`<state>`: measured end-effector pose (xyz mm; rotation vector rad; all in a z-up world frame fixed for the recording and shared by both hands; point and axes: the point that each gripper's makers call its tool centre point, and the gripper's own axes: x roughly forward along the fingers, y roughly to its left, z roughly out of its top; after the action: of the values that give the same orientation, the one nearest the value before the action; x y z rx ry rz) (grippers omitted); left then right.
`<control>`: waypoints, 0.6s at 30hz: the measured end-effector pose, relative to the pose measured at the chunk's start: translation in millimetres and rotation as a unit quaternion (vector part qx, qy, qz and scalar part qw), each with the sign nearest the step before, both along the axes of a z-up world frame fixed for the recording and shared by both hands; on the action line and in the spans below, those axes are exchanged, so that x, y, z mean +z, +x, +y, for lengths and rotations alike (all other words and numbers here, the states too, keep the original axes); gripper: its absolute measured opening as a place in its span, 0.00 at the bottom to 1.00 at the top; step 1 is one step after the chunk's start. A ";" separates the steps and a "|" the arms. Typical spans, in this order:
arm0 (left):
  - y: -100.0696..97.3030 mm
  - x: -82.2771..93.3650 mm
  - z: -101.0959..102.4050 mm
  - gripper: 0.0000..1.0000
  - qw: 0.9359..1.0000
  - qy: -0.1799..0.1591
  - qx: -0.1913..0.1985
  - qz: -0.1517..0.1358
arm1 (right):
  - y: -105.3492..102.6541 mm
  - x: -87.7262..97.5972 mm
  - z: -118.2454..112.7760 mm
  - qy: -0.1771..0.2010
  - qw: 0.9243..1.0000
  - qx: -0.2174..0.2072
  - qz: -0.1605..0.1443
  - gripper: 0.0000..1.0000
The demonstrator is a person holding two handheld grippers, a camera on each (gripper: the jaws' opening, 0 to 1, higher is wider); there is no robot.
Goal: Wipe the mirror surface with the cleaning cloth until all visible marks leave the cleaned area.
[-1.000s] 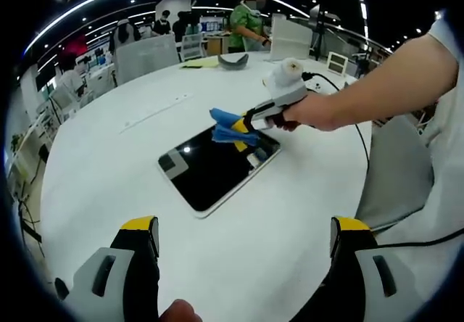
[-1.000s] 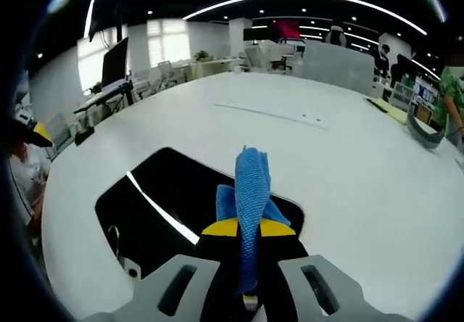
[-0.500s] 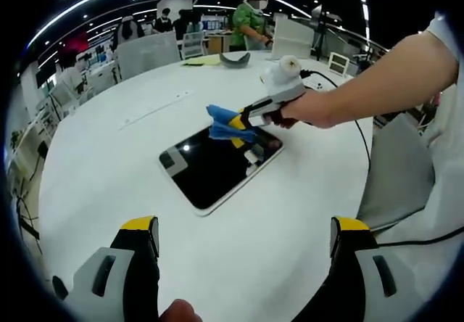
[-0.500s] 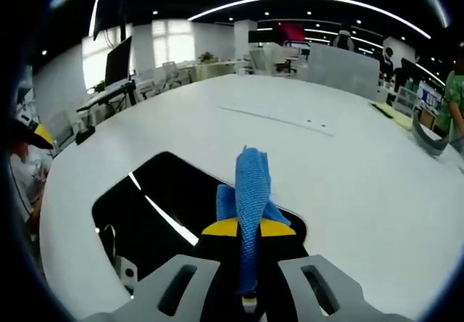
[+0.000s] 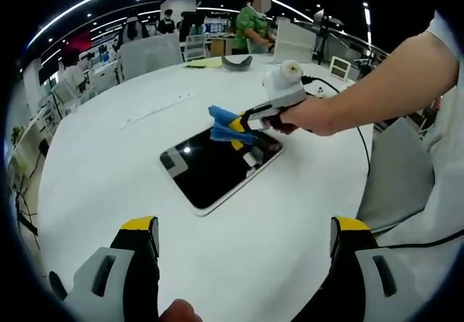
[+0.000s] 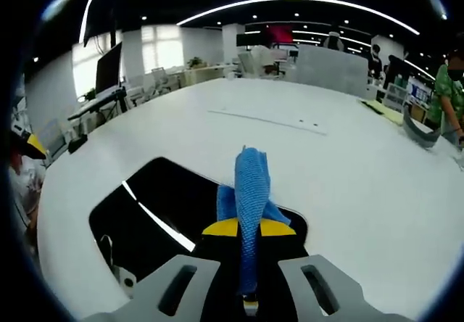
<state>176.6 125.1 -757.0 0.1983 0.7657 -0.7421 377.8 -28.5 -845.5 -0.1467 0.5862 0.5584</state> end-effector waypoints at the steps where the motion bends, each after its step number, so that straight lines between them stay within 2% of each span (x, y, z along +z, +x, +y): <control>1: -0.1 0.6 0.6 0.99 1.000 -0.001 0.001 -0.001 | -0.1 0.1 0.7 0.000 1.000 0.004 -0.001 0.03; 18: -7.4 -0.1 11.9 0.99 1.000 -0.004 0.014 -0.005 | -5.3 0.1 10.0 0.001 1.000 0.019 0.009 0.03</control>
<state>169.2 137.0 -757.1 0.1836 0.7550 -0.7182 372.5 -18.5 -845.4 -0.1527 0.6010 0.5982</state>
